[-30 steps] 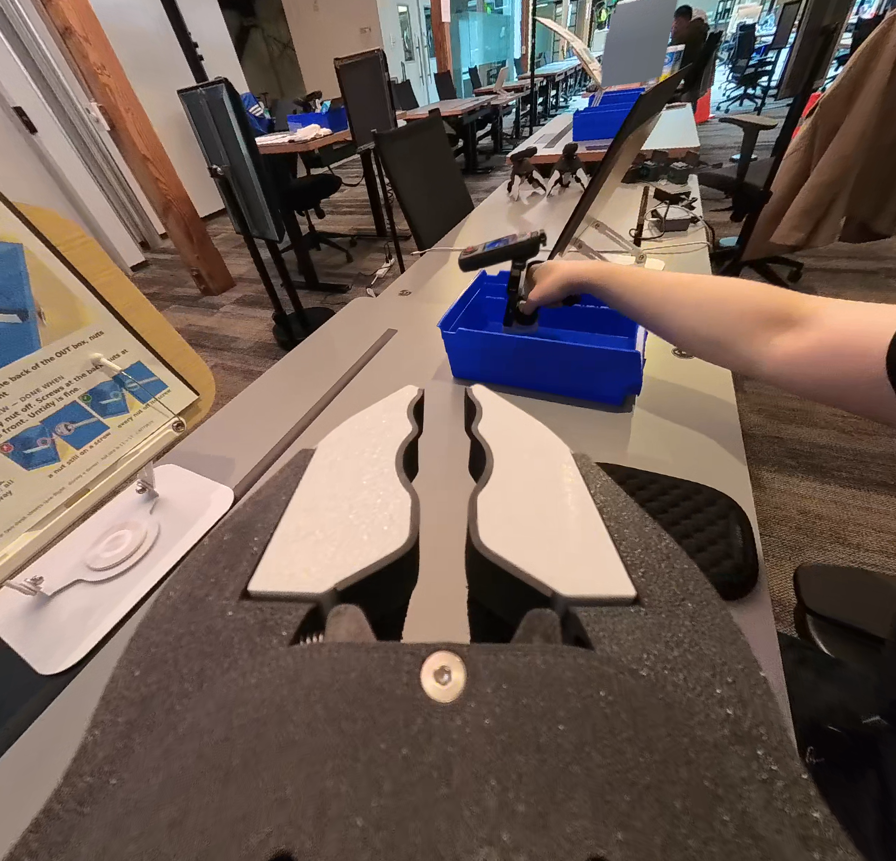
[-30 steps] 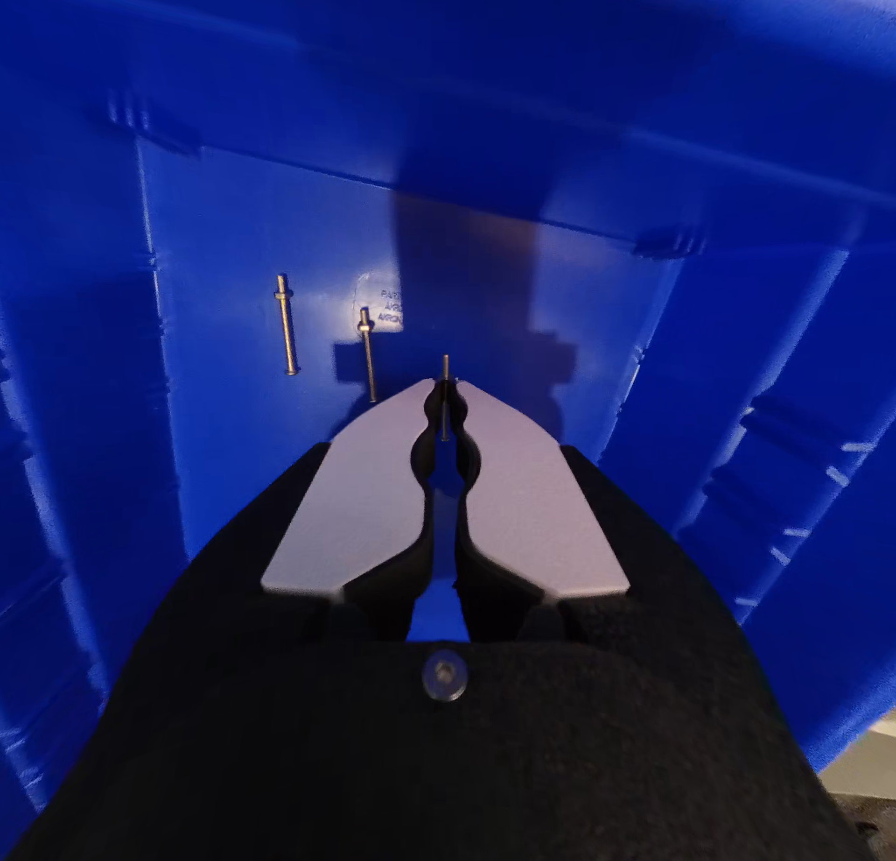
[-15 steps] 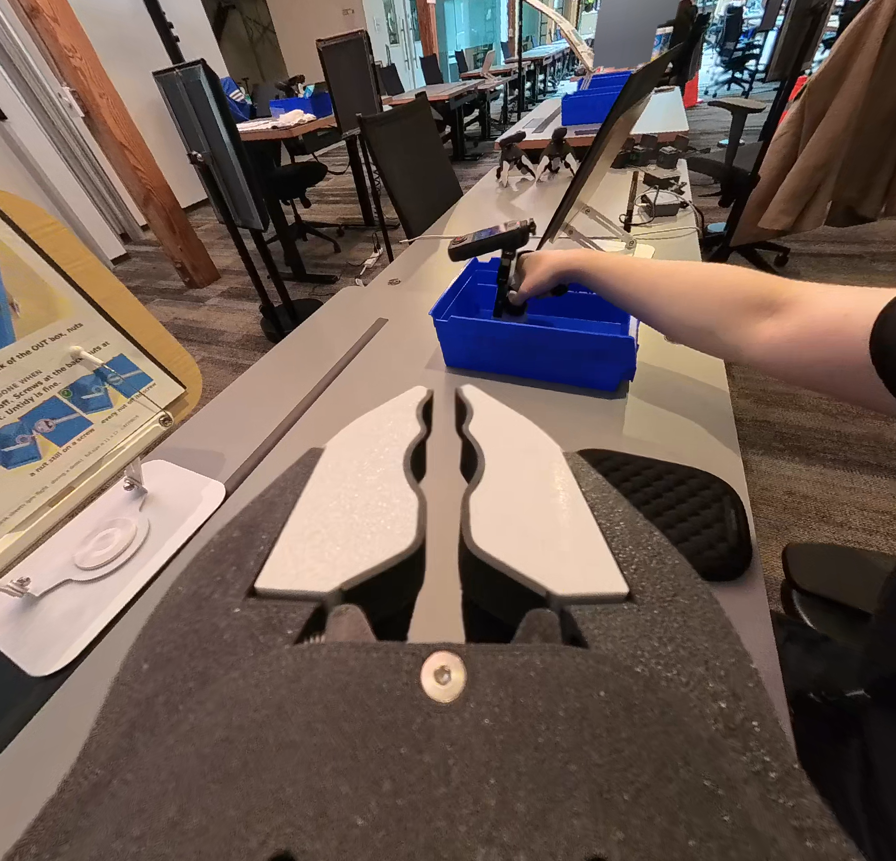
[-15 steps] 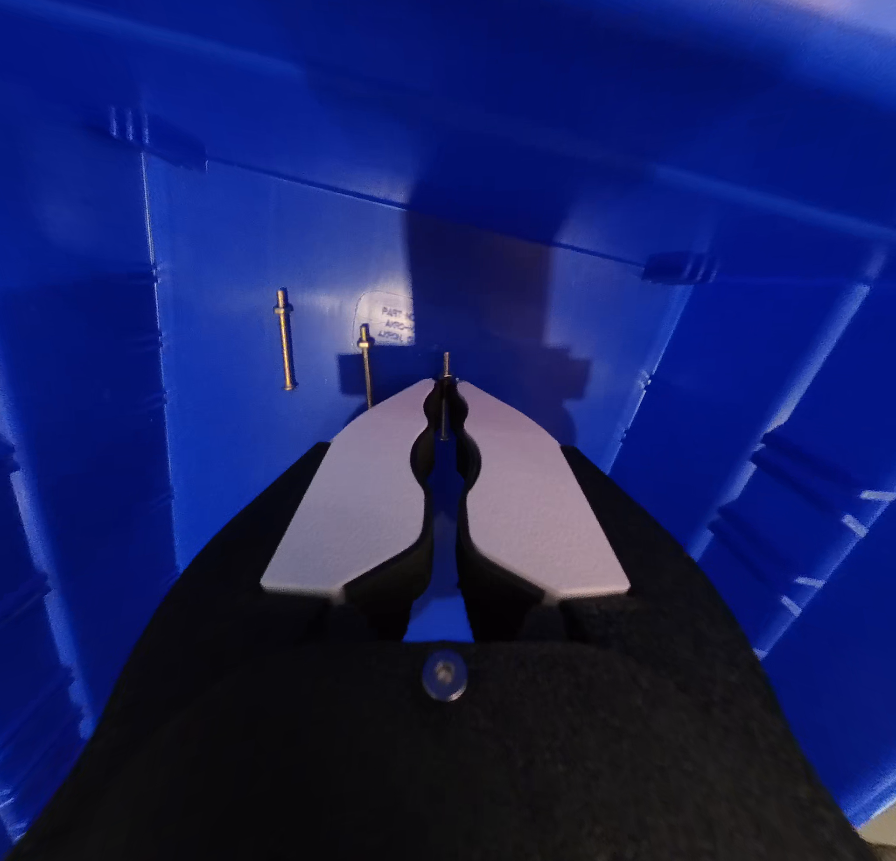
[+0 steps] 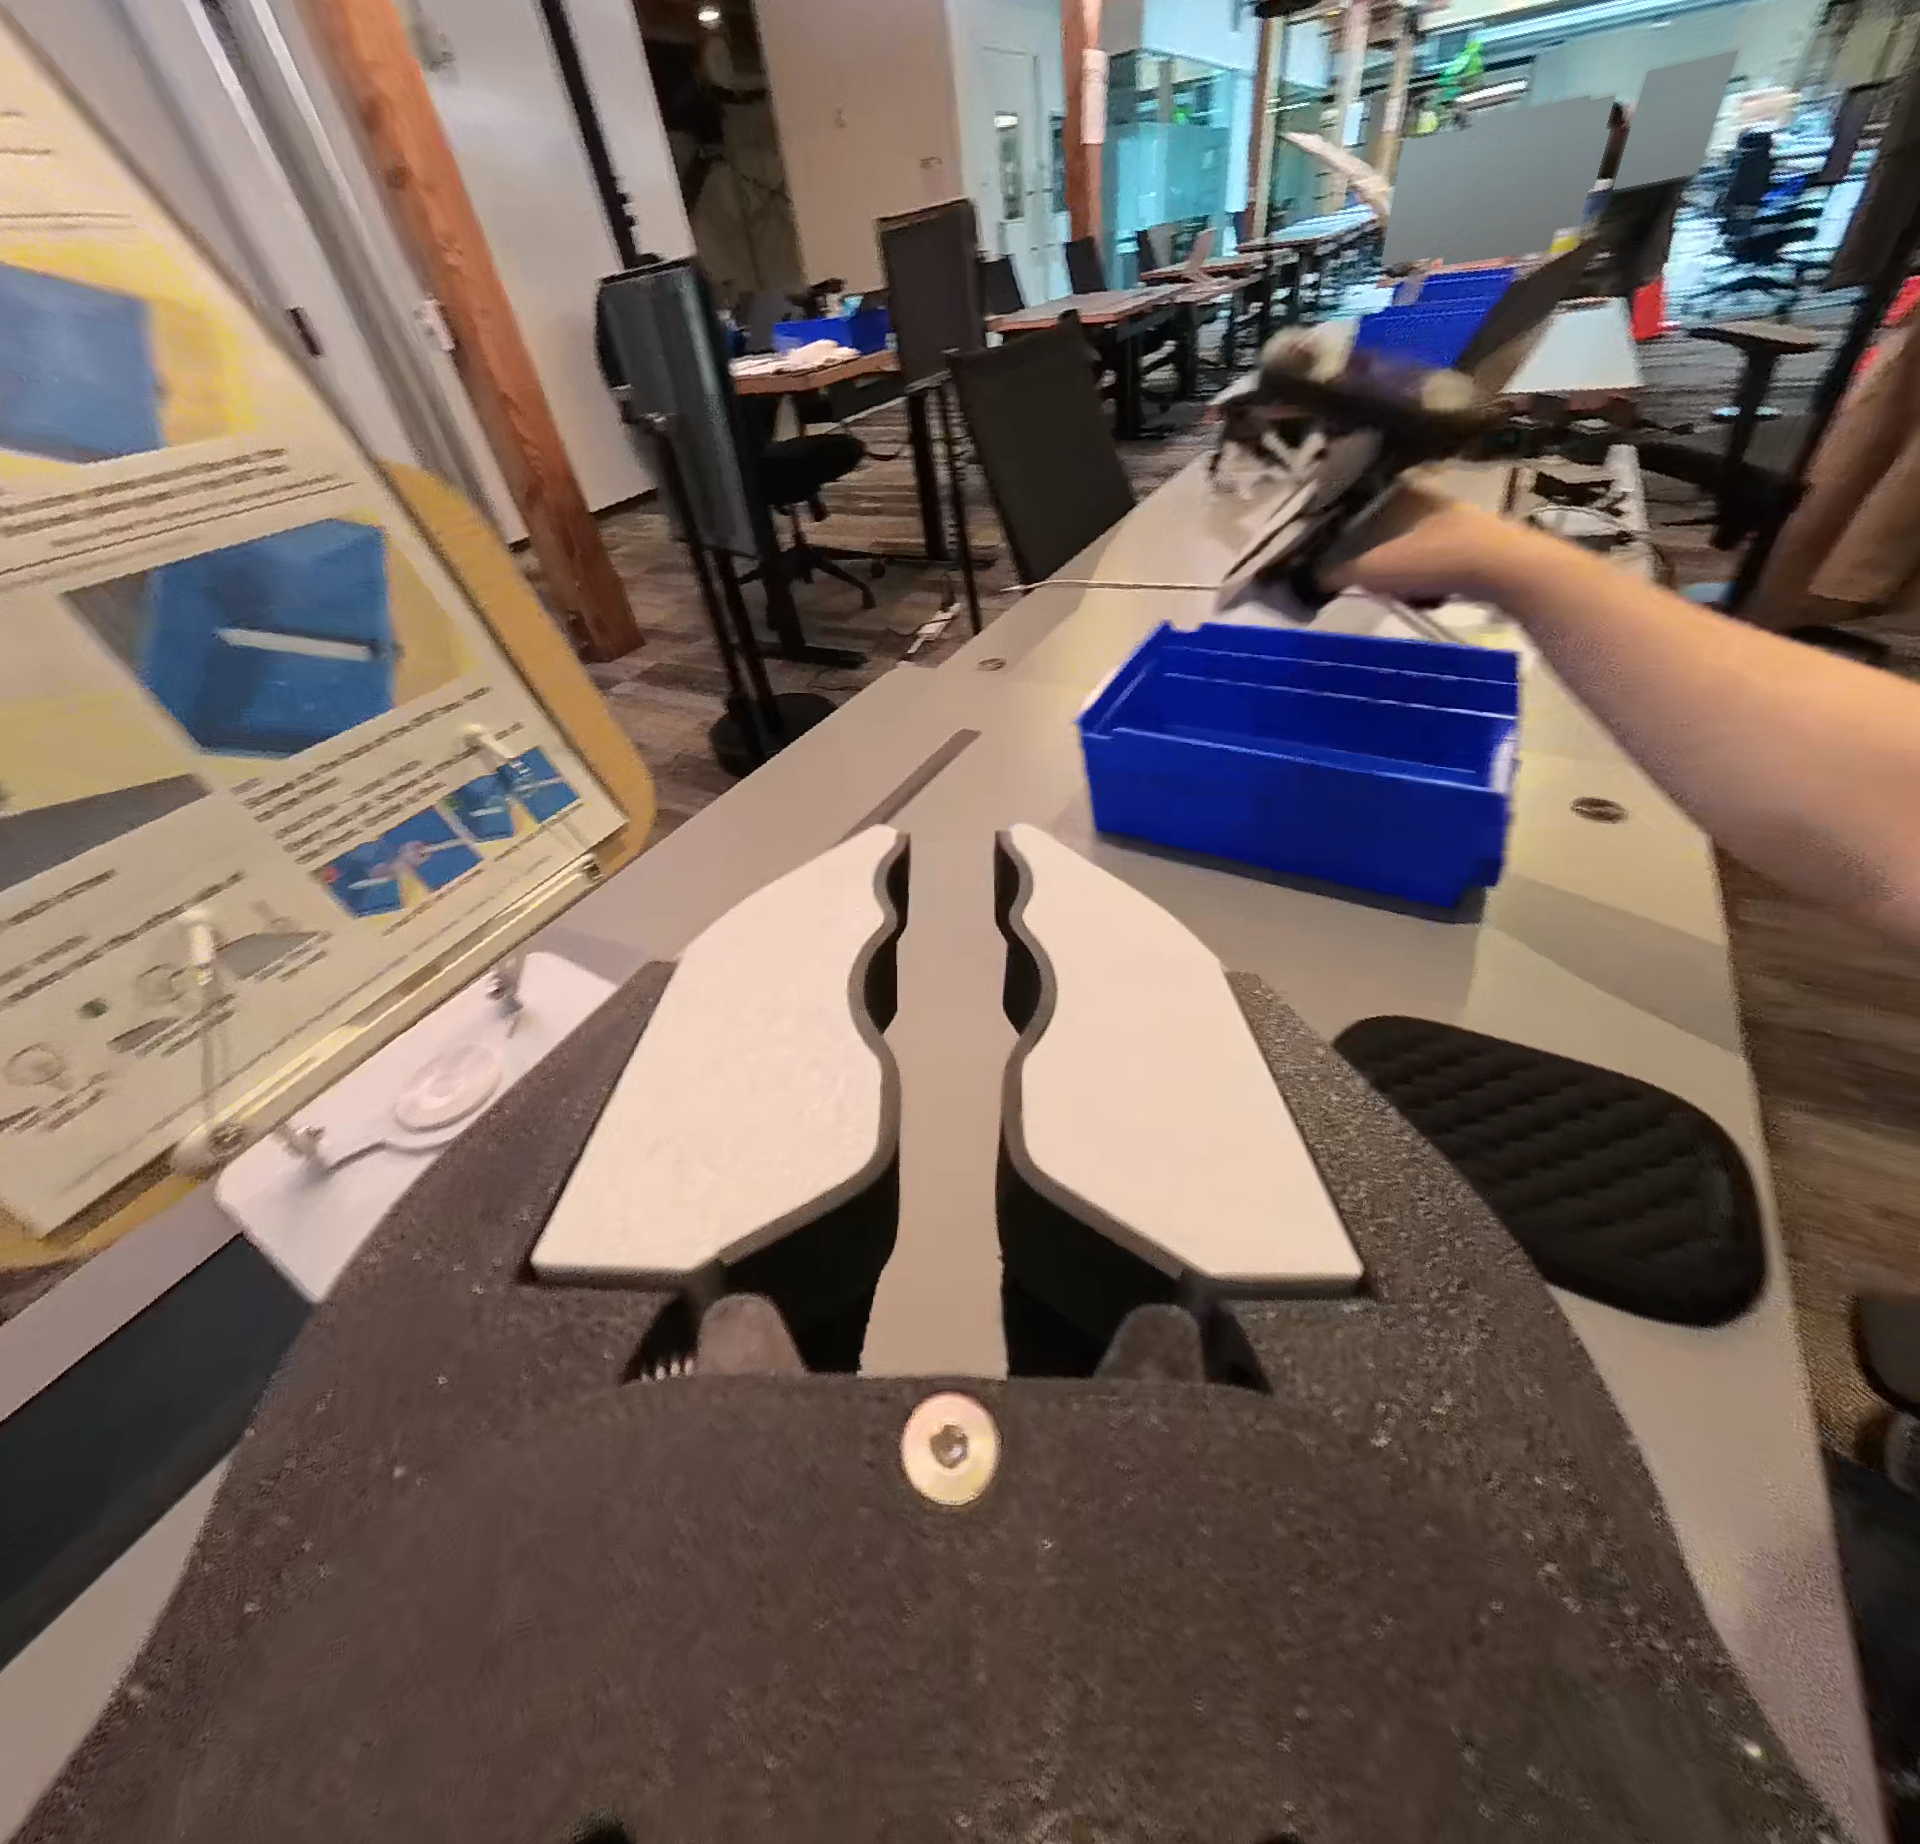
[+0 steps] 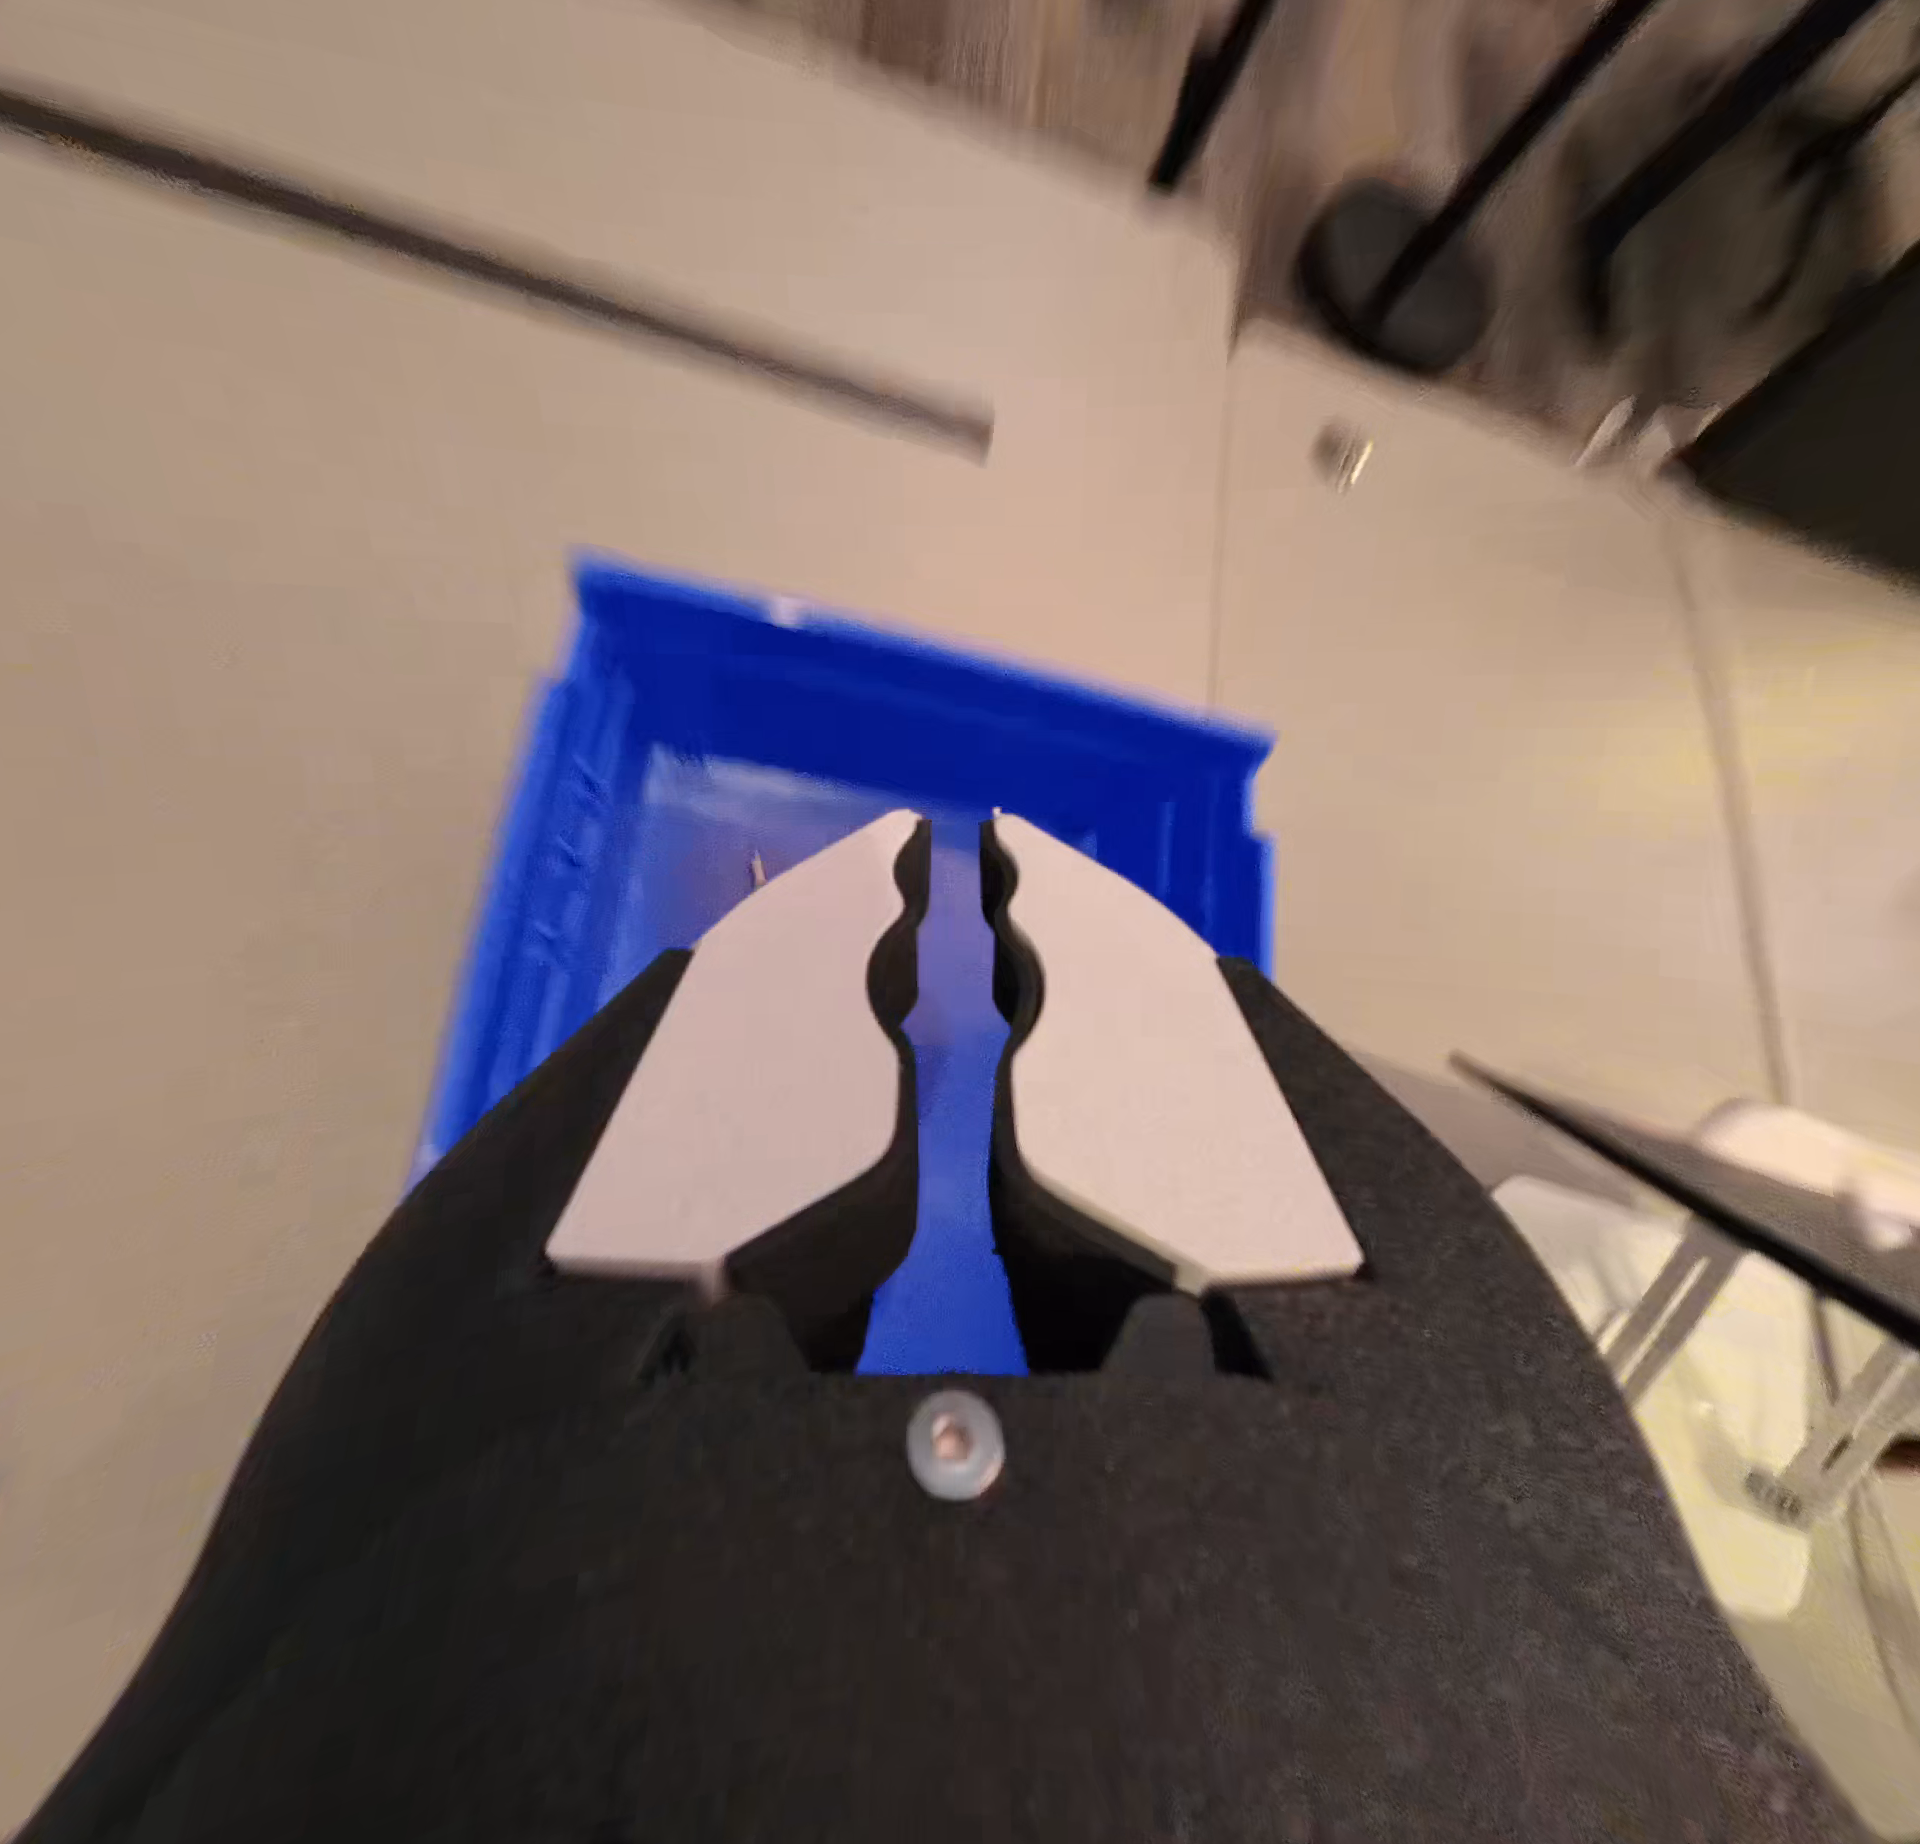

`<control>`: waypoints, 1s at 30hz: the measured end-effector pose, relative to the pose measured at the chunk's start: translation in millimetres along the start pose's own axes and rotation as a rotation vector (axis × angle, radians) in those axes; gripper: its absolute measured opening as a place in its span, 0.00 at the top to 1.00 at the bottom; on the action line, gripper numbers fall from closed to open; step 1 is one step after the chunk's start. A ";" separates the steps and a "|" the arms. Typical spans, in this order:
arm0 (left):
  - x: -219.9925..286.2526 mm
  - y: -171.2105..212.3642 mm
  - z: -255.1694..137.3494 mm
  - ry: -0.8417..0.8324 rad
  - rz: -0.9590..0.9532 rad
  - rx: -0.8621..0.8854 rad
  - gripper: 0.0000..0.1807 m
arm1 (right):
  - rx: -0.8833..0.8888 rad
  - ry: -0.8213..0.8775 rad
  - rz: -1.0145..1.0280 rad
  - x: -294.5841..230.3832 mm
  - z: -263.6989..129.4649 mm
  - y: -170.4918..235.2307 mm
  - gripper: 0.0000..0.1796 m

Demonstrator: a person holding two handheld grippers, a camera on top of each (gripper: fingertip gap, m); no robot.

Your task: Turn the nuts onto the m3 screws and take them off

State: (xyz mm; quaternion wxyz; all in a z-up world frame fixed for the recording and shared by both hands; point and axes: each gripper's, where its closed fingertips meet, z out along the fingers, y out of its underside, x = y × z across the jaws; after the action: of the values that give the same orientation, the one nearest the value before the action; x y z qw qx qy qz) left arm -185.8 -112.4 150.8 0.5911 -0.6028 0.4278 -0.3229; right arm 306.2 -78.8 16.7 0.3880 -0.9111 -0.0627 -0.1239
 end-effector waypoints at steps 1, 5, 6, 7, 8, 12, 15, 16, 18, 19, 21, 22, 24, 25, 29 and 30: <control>-9.0 3.9 0.0 -0.029 -0.006 -0.009 0.92 | 0.105 0.021 -0.004 -7.5 -22.3 -25.9 0.96; -37.5 19.3 5.1 -0.098 -0.049 -0.032 0.92 | 0.480 -0.129 0.014 -80.9 -95.4 -111.2 0.92; -44.2 22.8 6.6 -0.112 -0.059 -0.034 0.92 | 0.546 -0.209 0.015 -107.0 -108.2 -126.1 0.91; -50.6 26.1 8.0 -0.128 -0.068 -0.036 0.92 | 0.605 -0.279 0.003 -133.2 -119.4 -138.6 0.91; -56.4 29.1 9.3 -0.144 -0.074 -0.037 0.92 | 0.670 -0.349 -0.015 -160.2 -131.3 -150.1 0.91; -76.6 38.3 11.8 -0.228 -0.036 -0.050 0.92 | 0.885 -0.569 -0.077 -255.4 -171.0 -182.6 0.88; -86.8 40.8 11.4 -0.291 0.009 -0.059 0.92 | 0.942 -0.711 -0.106 -310.1 -184.5 -196.3 0.87; -88.1 41.7 11.6 -0.298 0.015 -0.064 0.92 | 0.953 -0.744 -0.118 -324.0 -185.3 -199.6 0.87; -88.7 43.4 12.4 -0.292 0.010 -0.071 0.91 | 0.953 -0.774 -0.127 -342.7 -179.0 -203.5 0.87; -88.6 43.7 12.8 -0.284 0.002 -0.068 0.91 | 0.942 -0.774 -0.134 -348.6 -172.3 -203.0 0.87; -88.3 42.7 13.0 -0.266 -0.016 -0.056 0.91 | 0.917 -0.743 -0.167 -353.7 -155.9 -199.9 0.88; -88.5 42.0 12.9 -0.261 -0.022 -0.051 0.92 | 0.897 -0.722 -0.179 -353.4 -146.7 -198.3 0.88; -89.3 40.9 11.9 -0.260 -0.027 -0.047 0.92 | 0.853 -0.717 -0.194 -353.3 -132.4 -193.8 0.88; -89.4 39.9 11.1 -0.261 -0.026 -0.046 0.92 | 0.839 -0.722 -0.193 -352.9 -128.0 -192.3 0.89; -78.7 29.9 1.6 -0.222 -0.021 -0.044 0.91 | 0.843 -0.768 -0.152 -350.7 -122.8 -193.4 0.90; -70.2 24.2 -3.9 -0.175 -0.032 -0.035 0.92 | 0.840 -0.772 -0.150 -350.8 -120.4 -193.6 0.90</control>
State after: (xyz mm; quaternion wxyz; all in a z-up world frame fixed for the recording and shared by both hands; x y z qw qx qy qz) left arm -222.4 -49.5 135.5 0.6104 -0.6456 0.3703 -0.2710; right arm -93.1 -38.4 134.7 0.6559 -0.6510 -0.3079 0.2262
